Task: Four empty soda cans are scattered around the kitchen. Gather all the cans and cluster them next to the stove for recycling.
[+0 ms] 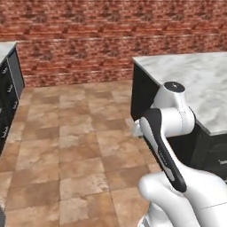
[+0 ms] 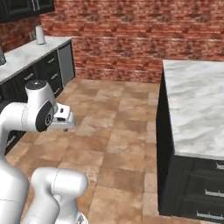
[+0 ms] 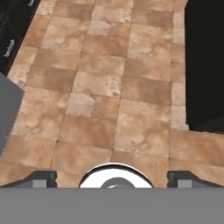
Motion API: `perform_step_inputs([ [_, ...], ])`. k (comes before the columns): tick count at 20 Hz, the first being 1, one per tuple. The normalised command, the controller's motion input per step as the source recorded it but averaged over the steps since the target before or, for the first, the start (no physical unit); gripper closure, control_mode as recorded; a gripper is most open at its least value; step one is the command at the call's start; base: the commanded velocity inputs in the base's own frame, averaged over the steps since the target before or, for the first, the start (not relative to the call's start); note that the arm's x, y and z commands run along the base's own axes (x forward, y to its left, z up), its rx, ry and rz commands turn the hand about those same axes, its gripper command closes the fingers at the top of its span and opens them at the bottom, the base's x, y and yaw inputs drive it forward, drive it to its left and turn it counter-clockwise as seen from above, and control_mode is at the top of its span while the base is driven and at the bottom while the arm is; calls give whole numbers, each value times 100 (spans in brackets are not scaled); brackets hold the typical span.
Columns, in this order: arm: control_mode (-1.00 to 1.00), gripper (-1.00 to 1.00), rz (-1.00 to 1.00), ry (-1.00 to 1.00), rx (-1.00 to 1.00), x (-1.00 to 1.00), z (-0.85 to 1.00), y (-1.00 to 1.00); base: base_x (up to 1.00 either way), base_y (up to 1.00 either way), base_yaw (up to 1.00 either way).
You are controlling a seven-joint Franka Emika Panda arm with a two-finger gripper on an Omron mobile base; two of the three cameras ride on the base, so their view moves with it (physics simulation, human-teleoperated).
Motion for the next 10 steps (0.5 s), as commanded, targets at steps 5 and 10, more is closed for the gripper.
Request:
perform_step_inputs([
  [5, 100, -100, 0, 0, 0, 0, 0, 0, 100, 61, -41],
  [10, 100, -100, 0, 0, 0, 0, 0, 0, 100, 80, -28],
])
